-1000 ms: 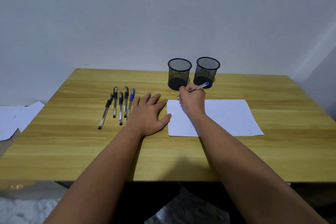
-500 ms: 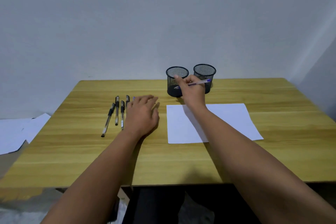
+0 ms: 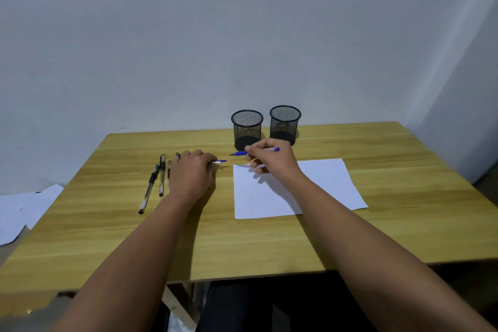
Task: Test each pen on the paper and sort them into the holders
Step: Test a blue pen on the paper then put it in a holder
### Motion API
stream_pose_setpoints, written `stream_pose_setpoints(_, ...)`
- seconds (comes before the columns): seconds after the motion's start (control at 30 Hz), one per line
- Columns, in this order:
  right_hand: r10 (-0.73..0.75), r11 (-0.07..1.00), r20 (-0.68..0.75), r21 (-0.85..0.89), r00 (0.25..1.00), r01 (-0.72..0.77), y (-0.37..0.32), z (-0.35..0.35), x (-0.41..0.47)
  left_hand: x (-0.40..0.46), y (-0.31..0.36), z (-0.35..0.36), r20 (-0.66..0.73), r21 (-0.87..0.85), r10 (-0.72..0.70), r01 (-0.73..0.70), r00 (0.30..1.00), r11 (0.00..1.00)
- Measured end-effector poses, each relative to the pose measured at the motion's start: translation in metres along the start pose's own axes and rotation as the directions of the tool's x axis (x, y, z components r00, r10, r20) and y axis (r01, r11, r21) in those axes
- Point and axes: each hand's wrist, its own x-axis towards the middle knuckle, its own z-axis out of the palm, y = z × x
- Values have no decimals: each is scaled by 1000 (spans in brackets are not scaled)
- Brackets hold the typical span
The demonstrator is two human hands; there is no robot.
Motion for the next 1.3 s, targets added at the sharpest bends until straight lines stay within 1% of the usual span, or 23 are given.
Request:
stream_pose_setpoints(0.1, 0, 1000, 14, 8, 1000, -1, -2, -5, -7, -2, 10, -7, -44, -35, 29, -30, 999, 999)
stream_pose_setpoints(0.23, -19, 998, 12, 55, 1000, 19, -6, -8, -14, -3, 20, -13, -89, -127, 60, -71, 994, 989)
stream_pose_setpoints(0.37, -27, 997, 2, 74, 1000, 27, -9, -13, -18, -1, 26, -16, -91, -160, 75, -89, 993, 983)
stream_pose_setpoints(0.53, -17, 993, -56, 112, 998, 23, -12, -23, -22, 0, 33, -20, -101, -210, 61, -81, 993, 974)
stream_pose_setpoints(0.63, 1, 992, -49, 124, 999, 5, -12, -26, -24, 1, 37, -21, -109, -271, 70, -98, 992, 958)
stream_pose_setpoints(0.73, 46, 982, -23, 186, 999, -41, -12, -31, -27, 2, 40, -22, -115, -323, 91, -124, 989, 938)
stream_pose_setpoints(0.8, 80, 966, 11, 244, 997, -80, -11, -37, -28, 3, 40, -24, -115, -331, 104, -137, 988, 934)
stream_pose_setpoints(0.87, 94, 959, 38, 266, 995, -101, -11, -42, -29, 3, 42, -26, -118, -336, 118, -151, 986, 930)
stream_pose_setpoints(1.07, 100, 962, 76, 246, 992, -116, -14, -48, -33, 2, 57, -35, -125, -352, 165, -199, 978, 914)
stream_pose_setpoints(1.23, 75, 953, -17, 297, 997, -67, -21, -55, -36, 3, 59, -38, -136, -348, 152, -191, 979, 918)
stream_pose_setpoints(1.3, 68, 950, -33, 308, 997, -55, -23, -59, -37, 3, 58, -39, -130, -347, 144, -181, 981, 920)
